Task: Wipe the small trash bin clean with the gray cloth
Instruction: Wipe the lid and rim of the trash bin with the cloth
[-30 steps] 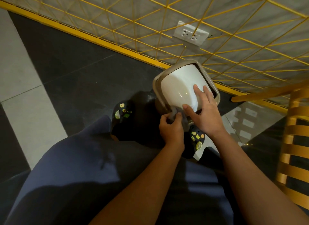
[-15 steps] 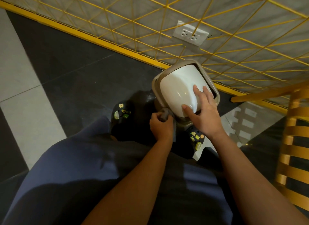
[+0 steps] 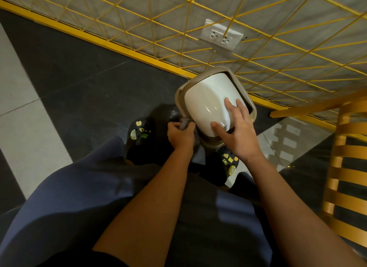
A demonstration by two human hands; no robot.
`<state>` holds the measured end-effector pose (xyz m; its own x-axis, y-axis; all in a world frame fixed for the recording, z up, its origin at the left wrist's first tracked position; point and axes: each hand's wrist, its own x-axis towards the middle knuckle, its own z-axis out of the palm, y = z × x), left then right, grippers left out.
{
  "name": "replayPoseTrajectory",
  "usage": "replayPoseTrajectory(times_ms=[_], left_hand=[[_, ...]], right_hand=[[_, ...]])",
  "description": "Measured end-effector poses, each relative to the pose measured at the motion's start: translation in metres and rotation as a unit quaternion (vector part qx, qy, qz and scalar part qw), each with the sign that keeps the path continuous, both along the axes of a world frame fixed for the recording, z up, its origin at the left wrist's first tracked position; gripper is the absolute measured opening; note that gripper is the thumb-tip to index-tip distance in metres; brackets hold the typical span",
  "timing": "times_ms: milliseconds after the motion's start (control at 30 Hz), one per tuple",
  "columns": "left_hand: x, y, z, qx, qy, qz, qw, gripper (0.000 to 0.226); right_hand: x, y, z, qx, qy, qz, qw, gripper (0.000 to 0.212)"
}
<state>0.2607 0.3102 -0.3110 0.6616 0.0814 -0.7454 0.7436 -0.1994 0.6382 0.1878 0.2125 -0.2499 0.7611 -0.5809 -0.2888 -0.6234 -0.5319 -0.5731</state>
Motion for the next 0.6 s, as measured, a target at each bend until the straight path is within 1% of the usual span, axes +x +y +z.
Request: replayPoseTrajectory(times_ms=[167, 267, 400, 600], left_hand=[[0.038, 0.002, 0.002, -0.006, -0.019, -0.007, 1.0, 0.024], [0.045, 0.003, 0.002, -0.01, -0.027, -0.01, 1.0, 0.023], [0.02, 0.002, -0.001, -0.005, -0.019, 0.013, 1.0, 0.025], [-0.021, -0.002, -0.005, -0.016, 0.004, 0.02, 1.0, 0.031]], right_hand=[[0.0, 0.0, 0.0, 0.004, 0.003, 0.0, 1.0, 0.07], [0.001, 0.001, 0.0, 0.002, 0.002, 0.0, 1.0, 0.07], [0.0, 0.0, 0.0, 0.003, 0.0, -0.004, 1.0, 0.07], [0.0, 0.001, 0.001, 0.003, 0.003, -0.001, 1.0, 0.07]])
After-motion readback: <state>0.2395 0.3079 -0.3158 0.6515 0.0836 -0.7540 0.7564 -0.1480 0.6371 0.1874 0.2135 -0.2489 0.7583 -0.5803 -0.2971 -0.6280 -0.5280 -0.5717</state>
